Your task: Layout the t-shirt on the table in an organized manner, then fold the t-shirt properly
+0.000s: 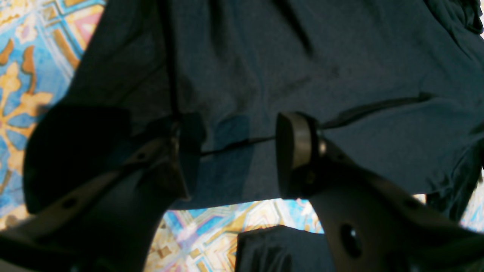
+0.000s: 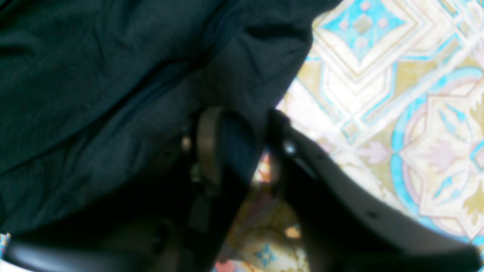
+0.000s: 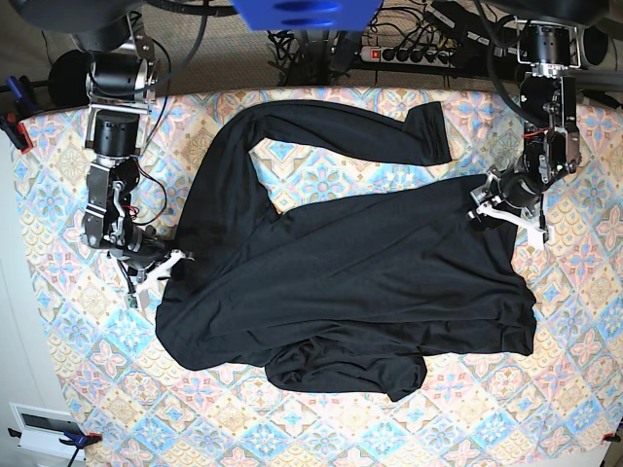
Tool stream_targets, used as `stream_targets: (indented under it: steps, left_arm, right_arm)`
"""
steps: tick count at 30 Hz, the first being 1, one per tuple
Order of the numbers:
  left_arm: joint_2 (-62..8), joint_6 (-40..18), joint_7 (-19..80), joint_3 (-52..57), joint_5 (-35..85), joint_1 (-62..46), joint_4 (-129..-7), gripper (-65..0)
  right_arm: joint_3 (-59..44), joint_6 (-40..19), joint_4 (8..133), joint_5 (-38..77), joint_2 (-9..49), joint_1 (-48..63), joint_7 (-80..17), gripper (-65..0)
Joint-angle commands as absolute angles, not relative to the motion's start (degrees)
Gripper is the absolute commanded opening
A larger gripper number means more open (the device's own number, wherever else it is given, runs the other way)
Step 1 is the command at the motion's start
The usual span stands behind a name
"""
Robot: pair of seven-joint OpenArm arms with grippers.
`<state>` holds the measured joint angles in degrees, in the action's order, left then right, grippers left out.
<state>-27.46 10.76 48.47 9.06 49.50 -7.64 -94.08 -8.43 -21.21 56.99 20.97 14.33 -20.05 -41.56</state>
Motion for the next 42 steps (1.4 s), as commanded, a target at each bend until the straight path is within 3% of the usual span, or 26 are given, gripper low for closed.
stream_targets:
  steps: [1, 4, 5, 10, 25, 31, 38, 42]
  left_arm:
    - [-28.4, 10.4, 47.7, 9.7, 49.7, -6.9, -95.1, -35.7]
    - [-28.4, 10.4, 47.7, 9.7, 49.7, -6.8, -95.1, -35.7]
    - [-28.4, 10.4, 47.6, 9.7, 49.7, -6.8, -95.1, -35.7]
    - [-28.4, 10.4, 47.6, 9.8, 49.5, -6.8, -94.9, -35.7]
    - [-28.4, 10.4, 47.7, 9.8, 49.3, -6.9, -94.7, -35.7]
    - [-28.1, 10.4, 47.5, 9.6, 49.7, -4.5, -92.0, -35.5]
    - [-22.6, 10.4, 47.9, 9.1, 49.7, 2.7, -84.4, -35.4]
    - [-21.6, 10.4, 47.9, 4.4, 48.7, 5.3, -83.5, -35.4]
  right_arm:
    - [-8.5, -21.7, 57.4, 20.7, 14.6, -20.8, -43.1, -55.2]
    - [-8.7, -21.7, 57.7, 20.7, 14.6, -20.8, -43.1, -64.6]
    - [-8.8, -21.7, 57.8, 20.7, 14.6, -20.6, -43.3, -65.0]
    - [-10.1, -21.7, 63.0, 20.8, 16.1, -15.2, -43.6, -65.0]
    - [-31.6, -21.7, 83.3, 20.6, 17.8, 2.1, -49.9, -65.0]
    - [-31.5, -21.7, 85.3, 20.7, 17.7, 3.9, -49.8, -65.0]
    - [-31.3, -21.7, 85.3, 20.6, 17.5, 3.8, -49.8, -65.0]
    - [-28.4, -21.7, 85.3, 20.6, 17.5, 3.7, -49.8, -65.0]
